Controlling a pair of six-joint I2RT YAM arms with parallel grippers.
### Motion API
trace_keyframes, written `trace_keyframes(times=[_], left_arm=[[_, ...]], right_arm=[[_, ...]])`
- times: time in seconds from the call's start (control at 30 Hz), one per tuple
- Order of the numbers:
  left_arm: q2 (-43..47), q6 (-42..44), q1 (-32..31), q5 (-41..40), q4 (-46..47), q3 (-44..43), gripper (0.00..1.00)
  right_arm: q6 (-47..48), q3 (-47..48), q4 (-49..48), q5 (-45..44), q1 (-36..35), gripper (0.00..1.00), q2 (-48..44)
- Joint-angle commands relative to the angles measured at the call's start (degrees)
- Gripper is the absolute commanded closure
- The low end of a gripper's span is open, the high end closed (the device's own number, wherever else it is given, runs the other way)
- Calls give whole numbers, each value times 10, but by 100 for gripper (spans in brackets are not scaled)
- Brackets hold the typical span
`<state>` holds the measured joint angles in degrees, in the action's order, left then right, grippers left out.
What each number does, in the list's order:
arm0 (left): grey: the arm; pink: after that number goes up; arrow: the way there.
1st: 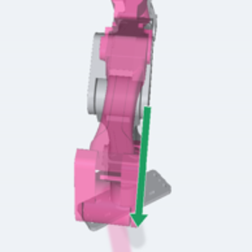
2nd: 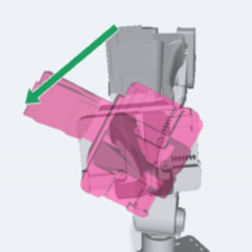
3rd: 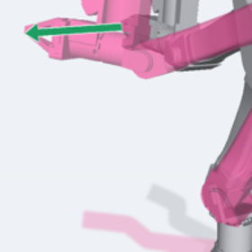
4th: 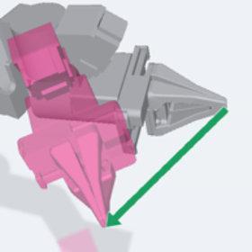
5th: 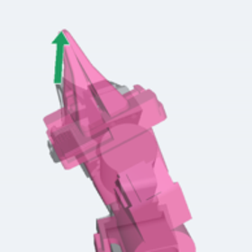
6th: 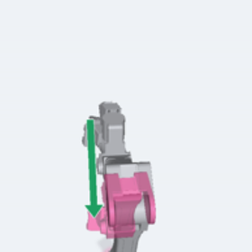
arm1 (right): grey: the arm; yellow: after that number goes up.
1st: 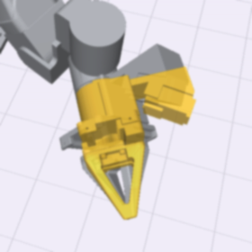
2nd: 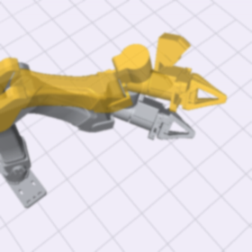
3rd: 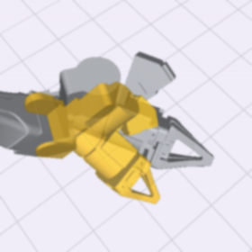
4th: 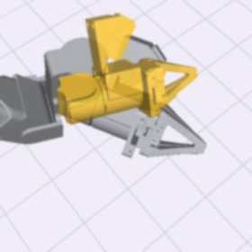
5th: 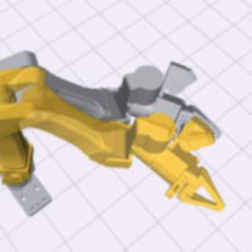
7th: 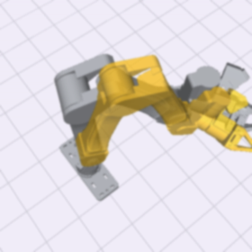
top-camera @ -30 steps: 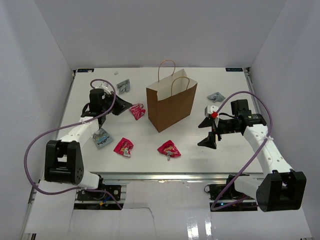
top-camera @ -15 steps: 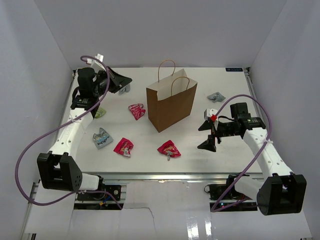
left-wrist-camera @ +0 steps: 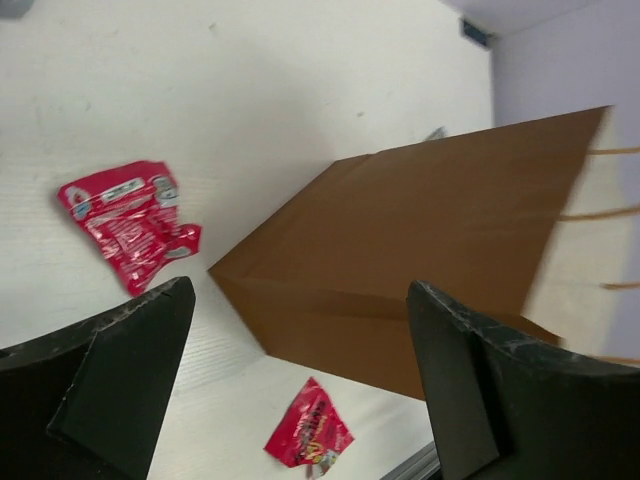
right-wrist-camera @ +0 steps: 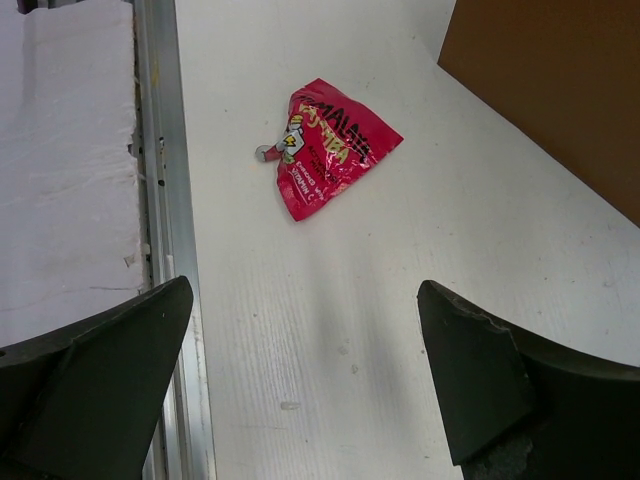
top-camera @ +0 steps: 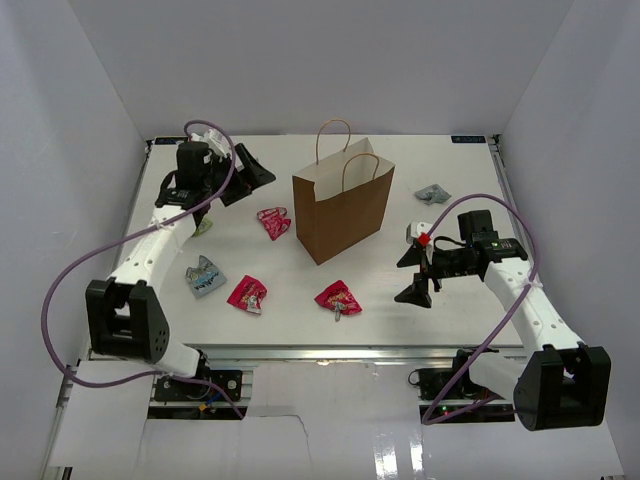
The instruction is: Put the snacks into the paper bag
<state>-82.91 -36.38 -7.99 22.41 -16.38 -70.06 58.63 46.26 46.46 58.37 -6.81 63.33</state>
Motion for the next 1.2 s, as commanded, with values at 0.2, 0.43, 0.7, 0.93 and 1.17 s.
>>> trace_keyframes(times=[0.2,0.43,0.7,0.93,1.17], left_arm=[[-160,70,-14,-92,-85,-78,2],[-286,62,-71,-215,-186,-197,2],[-344,19,-79,-273,-222,-225,2],[-386,15,-84,-273,-226,-234,12],[-401,17,-85,-265,-224,-235,33]], right_arm=[[-13,-4,-16,-6,-2,1,0],[-19,-3,-22,-15,-2,0,7],[-18,-2,-26,-18,-2,0,16],[-20,3,-29,-17,-2,0,21],[-23,1,-28,-18,-2,0,17]])
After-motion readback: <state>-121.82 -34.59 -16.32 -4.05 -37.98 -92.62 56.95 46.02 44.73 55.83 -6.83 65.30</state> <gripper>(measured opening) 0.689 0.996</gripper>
